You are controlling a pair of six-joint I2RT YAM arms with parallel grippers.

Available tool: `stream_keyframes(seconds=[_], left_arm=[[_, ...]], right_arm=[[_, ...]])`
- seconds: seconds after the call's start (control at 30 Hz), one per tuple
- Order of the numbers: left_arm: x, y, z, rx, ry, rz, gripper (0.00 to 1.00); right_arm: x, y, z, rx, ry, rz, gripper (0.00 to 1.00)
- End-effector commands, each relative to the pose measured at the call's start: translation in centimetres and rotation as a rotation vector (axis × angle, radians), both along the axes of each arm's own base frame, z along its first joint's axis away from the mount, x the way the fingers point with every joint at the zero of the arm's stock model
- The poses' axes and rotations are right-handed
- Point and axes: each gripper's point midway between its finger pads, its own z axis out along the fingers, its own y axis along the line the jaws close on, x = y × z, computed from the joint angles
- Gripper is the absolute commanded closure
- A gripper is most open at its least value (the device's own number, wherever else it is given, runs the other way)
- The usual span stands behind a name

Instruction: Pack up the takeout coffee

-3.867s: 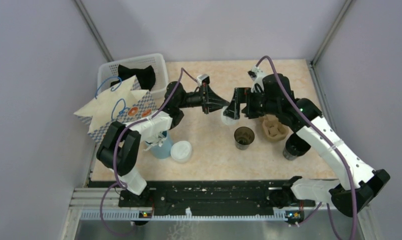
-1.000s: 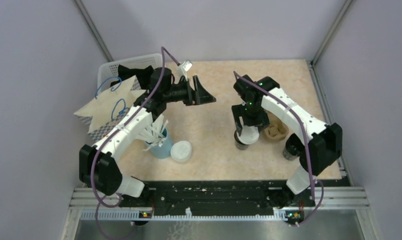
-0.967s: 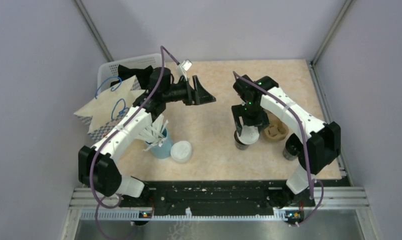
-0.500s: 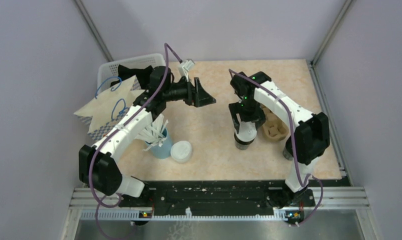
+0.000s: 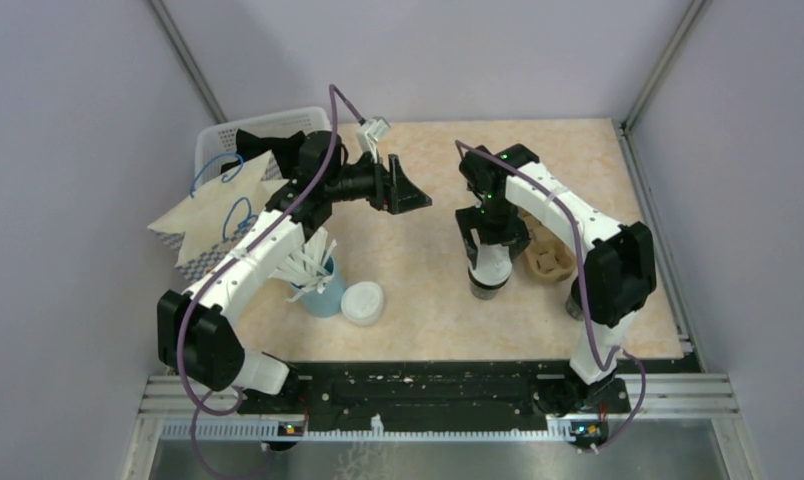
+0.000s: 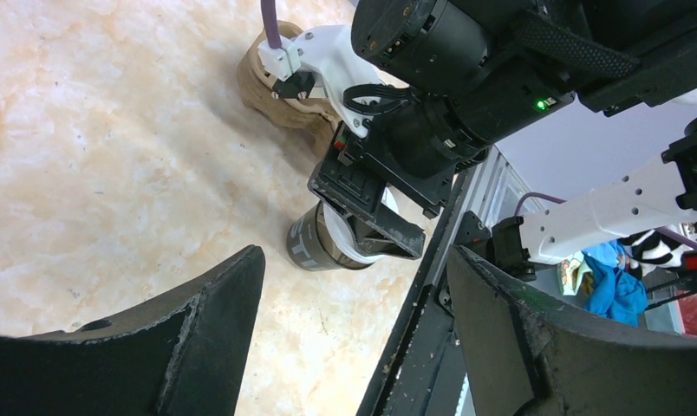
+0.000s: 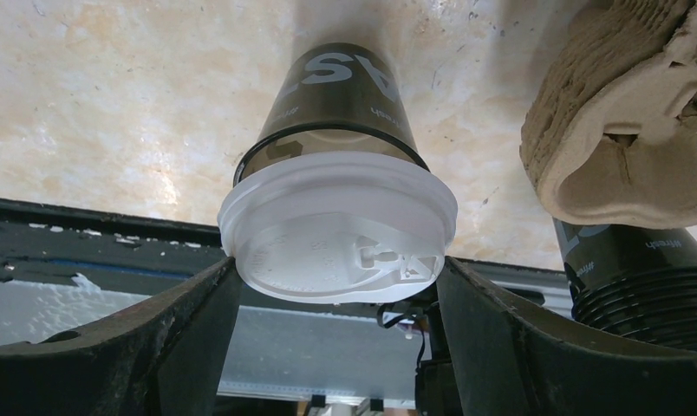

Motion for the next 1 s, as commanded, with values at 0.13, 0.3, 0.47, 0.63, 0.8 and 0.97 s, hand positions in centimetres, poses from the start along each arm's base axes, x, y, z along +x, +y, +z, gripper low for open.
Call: stream_keyframes(seconds=[0.13, 0.3, 0.47, 0.63, 0.8, 0.97], left_arm=[[0.0, -0.3, 2.2, -0.023, -0.091, -0.028, 0.16], [0.2, -0.3, 2.3, -0.024, -0.093, -0.028, 0.16], [0.2, -0.4, 2.3, -0.026, -0.093, -0.034, 0.16], [0.3, -0.5, 2.2, -0.024, -0.09, -0.036, 0.16], [0.2, -0.5, 2.3, -0.025, -0.095, -0.039, 0.16], [0.2, -0.5, 2.3, -0.025, -0.095, -0.038, 0.17]], right_arm=[[-0.3, 0.2, -0.6, 0.021, 0.019, 0.008, 0.19], [-0.3, 0.3, -0.8, 0.024, 0.023, 0.007, 0.18], [-0.4, 0.1, -1.2, 0.013, 0.034, 0.008, 0.18], [-0.5, 0.0, -1.5, 0.008, 0.037, 0.006, 0.18], [-0.3, 0.1, -1.7, 0.005, 0.033, 0.006, 0.17], [-0.1, 0.0, -1.9, -0.002, 0.036, 0.007, 0.17]])
